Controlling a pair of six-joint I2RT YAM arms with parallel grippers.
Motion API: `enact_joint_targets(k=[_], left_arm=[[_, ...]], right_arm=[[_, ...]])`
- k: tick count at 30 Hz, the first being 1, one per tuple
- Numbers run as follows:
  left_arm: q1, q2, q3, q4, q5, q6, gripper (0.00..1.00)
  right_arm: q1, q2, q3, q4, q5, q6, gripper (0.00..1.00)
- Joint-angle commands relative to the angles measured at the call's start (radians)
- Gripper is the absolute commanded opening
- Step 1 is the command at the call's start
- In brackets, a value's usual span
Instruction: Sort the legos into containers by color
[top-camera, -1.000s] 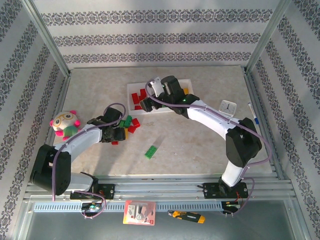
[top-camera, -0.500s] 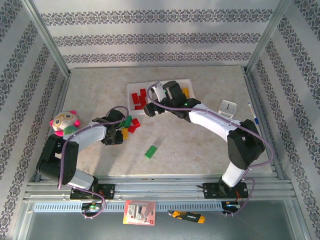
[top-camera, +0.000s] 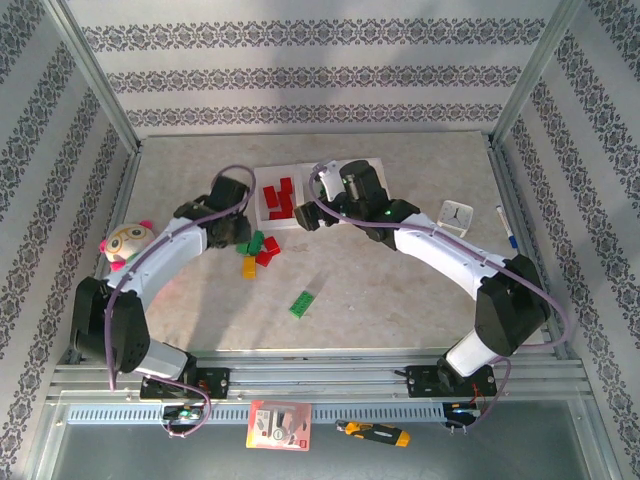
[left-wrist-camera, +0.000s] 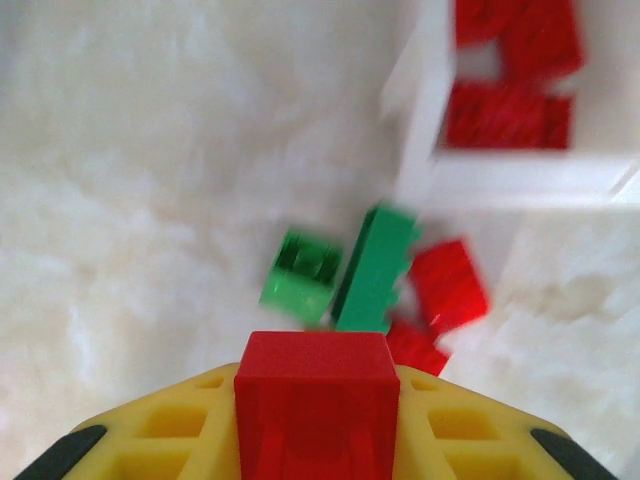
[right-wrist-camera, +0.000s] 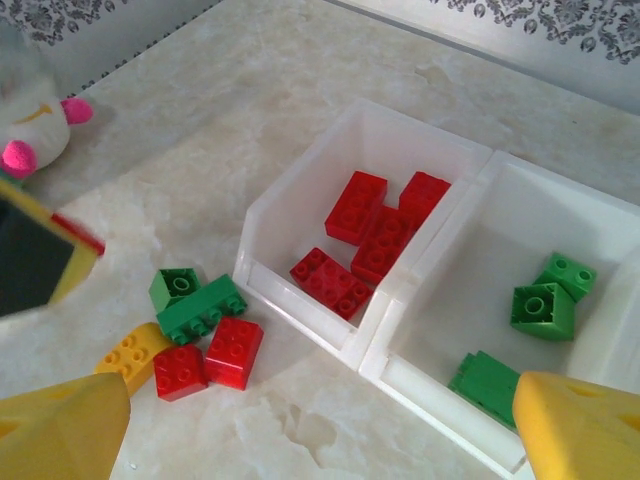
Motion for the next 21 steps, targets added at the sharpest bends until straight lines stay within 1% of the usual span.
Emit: enact_joint_targets(k=[1,6,11,17,21], left_arm=[[-0.012,0.103,0.148,0.021,-0.032,0.066,0.32],[-0.015,0.292,0.386,0.043,-0.013,0.105,0.32],[-0.015,0.491,0.612,0.001,0.020,0.136,0.32],[-0.014,0.664,0.811,-0.064,0.021,0.162,0.33],[-0.014,0.745,0.917,-0.108,0.035,0.157,0.34]], right_arm=[[-0.015,-0.038,-0.028,0.013,0.007,0.023,0.98],[-0.030,-0.055,-0.037,0.006,0.009,0.024,0.98],[-0.040,-0.068,-0.047,0.003,0.016,0.036,0.98],[-0.040,-0.097,-0.079,-0.001,0.034,0.046,0.98],[-0.041,-0.110,-0.101,-0.002,0.042,0.054,0.98]])
